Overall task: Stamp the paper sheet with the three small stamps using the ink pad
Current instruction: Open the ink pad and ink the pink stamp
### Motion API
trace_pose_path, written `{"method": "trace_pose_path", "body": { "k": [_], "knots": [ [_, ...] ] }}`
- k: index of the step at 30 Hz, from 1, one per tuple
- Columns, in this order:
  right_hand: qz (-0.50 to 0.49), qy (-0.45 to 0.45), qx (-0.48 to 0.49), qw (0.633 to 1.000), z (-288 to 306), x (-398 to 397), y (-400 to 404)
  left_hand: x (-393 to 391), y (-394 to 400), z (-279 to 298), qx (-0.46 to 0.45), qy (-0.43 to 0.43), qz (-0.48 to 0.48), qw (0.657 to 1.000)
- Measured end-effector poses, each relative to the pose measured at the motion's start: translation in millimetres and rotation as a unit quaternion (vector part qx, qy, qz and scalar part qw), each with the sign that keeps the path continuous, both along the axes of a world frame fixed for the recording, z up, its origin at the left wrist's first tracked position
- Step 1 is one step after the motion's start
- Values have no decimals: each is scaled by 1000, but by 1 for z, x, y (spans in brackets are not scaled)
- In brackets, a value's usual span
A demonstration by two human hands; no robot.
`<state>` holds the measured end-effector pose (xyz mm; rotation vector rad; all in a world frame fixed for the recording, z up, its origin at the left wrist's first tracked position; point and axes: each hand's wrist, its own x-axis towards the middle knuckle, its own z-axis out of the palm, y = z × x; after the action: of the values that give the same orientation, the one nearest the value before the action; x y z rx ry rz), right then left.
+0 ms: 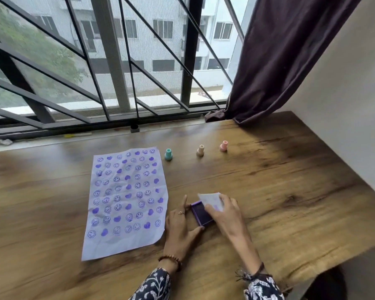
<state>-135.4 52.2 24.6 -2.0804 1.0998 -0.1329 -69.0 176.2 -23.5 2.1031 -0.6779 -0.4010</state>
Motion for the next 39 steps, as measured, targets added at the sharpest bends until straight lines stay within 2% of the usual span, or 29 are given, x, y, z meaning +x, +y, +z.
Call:
{"method": "trace_pose_path", "body": {
  "k": [4, 7, 11, 18, 20, 22, 24, 26, 28, 33, 35, 37, 39],
  "knots": [
    [-96, -155, 151, 972, 8, -18, -42, 1, -1, -2, 21, -21, -7, 1000],
    [-157, -202, 167, 952, 2, -26, -68, 3, -2, -3, 43, -43, -15, 998],
    [-141, -168, 44, 975, -7, -36, -101, 7, -6, 2, 67, -32, 0, 997],
    [-98, -57, -58, 992, -23, -42, -122, 6, -7, 12, 118, -23, -37, 992],
    [-98, -59, -68, 991, -20, -37, -126, 4, -12, 18, 97, -36, -27, 994],
    [-96, -71, -78, 990, -13, -22, -134, 6, -26, 30, 39, -45, -13, 998],
    [-64, -93, -82, 990, -4, 2, -146, 14, -53, 47, 2, -3, -8, 1000],
    [-21, -111, -89, 990, 4, 32, -162, 30, -91, 59, -36, 91, -1, 995],
    [18, -112, -99, 989, 8, 65, -180, 49, -132, 60, -72, 151, 25, 986],
    [147, -31, -105, 983, 2, 121, -209, 90, -205, 37, -50, 201, 85, 975],
    [169, -7, -103, 980, -7, 130, -215, 98, -220, 30, -55, 210, 110, 970],
    [165, -19, -101, 981, -13, 131, -217, 103, -229, 25, -68, 203, 122, 969],
    [151, -50, -70, 985, -15, 125, -215, 101, -229, 25, -112, 239, 119, 957]
  ]
}}
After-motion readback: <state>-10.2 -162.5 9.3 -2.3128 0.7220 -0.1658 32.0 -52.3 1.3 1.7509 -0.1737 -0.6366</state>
